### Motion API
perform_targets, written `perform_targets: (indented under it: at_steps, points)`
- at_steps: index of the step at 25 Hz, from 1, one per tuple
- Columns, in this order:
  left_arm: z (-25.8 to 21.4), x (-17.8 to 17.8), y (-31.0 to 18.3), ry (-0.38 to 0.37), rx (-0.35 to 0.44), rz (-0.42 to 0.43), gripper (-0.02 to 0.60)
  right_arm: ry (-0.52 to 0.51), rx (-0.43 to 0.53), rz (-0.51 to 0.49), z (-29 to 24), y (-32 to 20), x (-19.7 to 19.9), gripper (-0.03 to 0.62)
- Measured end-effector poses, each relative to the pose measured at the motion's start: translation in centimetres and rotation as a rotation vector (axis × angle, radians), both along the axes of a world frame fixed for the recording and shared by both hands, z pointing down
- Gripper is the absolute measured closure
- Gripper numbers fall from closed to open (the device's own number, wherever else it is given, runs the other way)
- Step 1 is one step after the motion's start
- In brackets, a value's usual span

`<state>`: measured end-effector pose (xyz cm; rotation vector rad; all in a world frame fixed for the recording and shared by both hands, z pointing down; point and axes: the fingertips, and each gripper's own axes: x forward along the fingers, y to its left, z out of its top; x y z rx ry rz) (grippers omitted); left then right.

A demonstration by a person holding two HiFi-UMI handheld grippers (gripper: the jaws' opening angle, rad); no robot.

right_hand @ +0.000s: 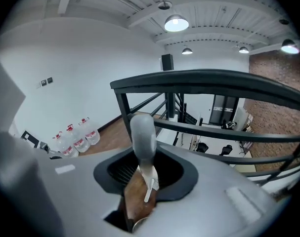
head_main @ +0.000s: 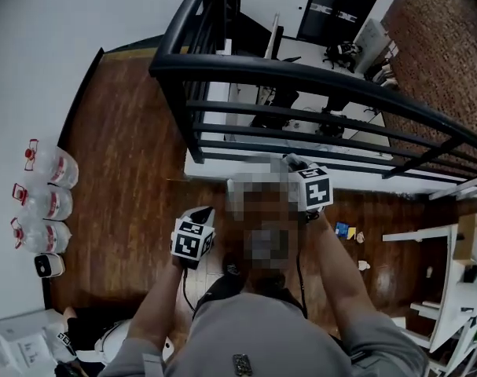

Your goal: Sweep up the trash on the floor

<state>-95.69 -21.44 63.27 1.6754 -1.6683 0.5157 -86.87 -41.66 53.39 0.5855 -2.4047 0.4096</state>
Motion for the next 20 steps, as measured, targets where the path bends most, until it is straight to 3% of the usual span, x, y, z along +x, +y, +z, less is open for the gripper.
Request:
perform_targets:
  at_steps: [4, 9, 14, 20]
  points:
    - [0.5, -1.8, 0.0, 0.008, -0.017, -0.011, 0.575, -0.049, 0.01, 0.019, 1.9, 0.3, -3.3, 0.496]
    - [0.9, -2.5, -1.0, 0.008, -0.022, 0.009, 0.575, -0.052, 0.039, 0.084, 3.0, -1.4, -3.8, 0.496]
    - [1.3, -1.6, -2.2, 0.018, -0.021, 0.045, 0.575, 0.002, 0.029, 0.165, 4.0, -3.1, 0.2, 0.496]
    - [1.9, 1.1, -3.6, 0.029, -0.028, 0.116, 0.575, 0.05, -0.016, 0.298, 5.7, -3.9, 7.8, 0.494]
